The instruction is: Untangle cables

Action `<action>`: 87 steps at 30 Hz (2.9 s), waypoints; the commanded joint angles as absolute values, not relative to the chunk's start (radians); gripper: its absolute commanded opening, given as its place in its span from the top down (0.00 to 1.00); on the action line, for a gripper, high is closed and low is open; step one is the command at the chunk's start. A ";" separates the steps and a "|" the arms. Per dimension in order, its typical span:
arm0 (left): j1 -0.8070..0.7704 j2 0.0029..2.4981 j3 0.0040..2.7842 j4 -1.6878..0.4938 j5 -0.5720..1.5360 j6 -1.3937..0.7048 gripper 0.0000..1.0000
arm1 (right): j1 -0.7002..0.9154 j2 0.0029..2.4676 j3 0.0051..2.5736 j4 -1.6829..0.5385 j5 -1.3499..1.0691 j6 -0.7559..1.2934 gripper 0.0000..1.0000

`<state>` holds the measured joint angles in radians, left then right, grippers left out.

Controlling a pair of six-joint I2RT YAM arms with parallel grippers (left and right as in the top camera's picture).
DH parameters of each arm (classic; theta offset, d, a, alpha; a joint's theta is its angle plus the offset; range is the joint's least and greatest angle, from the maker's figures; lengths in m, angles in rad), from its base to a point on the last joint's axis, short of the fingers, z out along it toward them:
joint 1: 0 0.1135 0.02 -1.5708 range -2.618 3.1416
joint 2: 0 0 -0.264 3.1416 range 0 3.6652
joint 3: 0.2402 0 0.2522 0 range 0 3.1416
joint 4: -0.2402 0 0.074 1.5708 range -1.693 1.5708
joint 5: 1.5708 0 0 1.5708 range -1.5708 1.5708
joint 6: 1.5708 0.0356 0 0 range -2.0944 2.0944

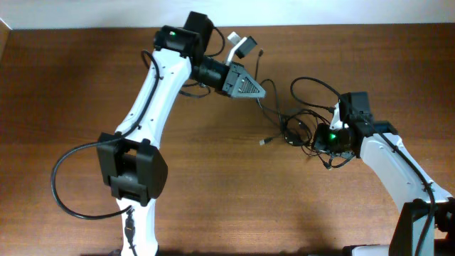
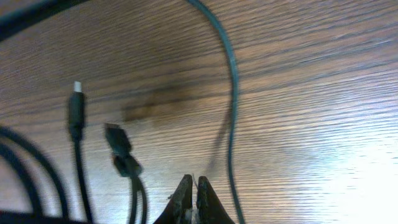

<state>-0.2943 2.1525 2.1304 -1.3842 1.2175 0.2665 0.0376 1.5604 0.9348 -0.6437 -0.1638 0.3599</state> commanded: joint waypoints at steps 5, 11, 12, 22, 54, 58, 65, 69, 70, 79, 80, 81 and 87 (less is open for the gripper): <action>-0.157 2.154 2.132 -1.454 1.234 0.256 1.00 | -0.007 1.617 0.934 -0.659 0.095 0.354 0.96; -0.049 2.154 2.132 -1.529 1.233 0.309 1.00 | -0.135 1.629 0.932 -0.678 0.095 0.353 0.96; -0.027 2.154 2.132 -1.543 1.234 0.326 1.00 | -0.160 1.629 0.932 -0.678 0.095 0.353 0.96; 0.049 2.154 2.125 -1.584 0.988 0.331 1.00 | -0.204 1.629 0.932 -0.673 -0.160 0.259 0.96; -0.676 2.195 1.931 -1.138 0.653 -0.126 0.79 | -0.202 1.629 0.913 -0.677 -0.388 0.174 0.95; -0.715 2.249 1.931 -1.054 0.644 -0.164 0.83 | -0.202 1.629 0.913 -0.677 -0.388 0.174 0.95; -0.725 2.353 1.931 -1.001 0.509 -0.194 0.56 | -0.202 1.629 0.913 -0.673 -0.392 0.174 0.95; -0.727 2.361 1.931 -0.984 0.470 -0.194 0.37 | -0.202 1.629 0.913 -0.673 -0.392 0.174 0.94; -0.728 2.361 1.931 -0.977 0.467 -0.194 0.39 | -0.202 1.629 0.913 -0.673 -0.392 0.174 0.94; -0.818 2.373 1.930 -0.973 0.234 -0.239 0.75 | -0.202 1.629 0.913 -0.674 -0.392 0.174 0.94; -0.818 2.373 1.930 -0.973 0.221 -0.239 0.96 | -0.202 1.629 0.913 -0.674 -0.392 0.174 0.94; -0.815 2.373 1.933 -0.973 0.220 -0.239 1.00 | -0.202 1.629 0.913 -0.674 -0.392 0.174 0.94; -0.728 2.369 1.986 -0.978 0.220 -0.238 1.00 | -0.202 1.629 0.913 -0.674 -0.392 0.173 0.96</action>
<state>-0.7776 2.3508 1.9491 -0.9810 0.2413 -0.2325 -0.1986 1.6245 0.9176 -0.6765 -0.4004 0.1661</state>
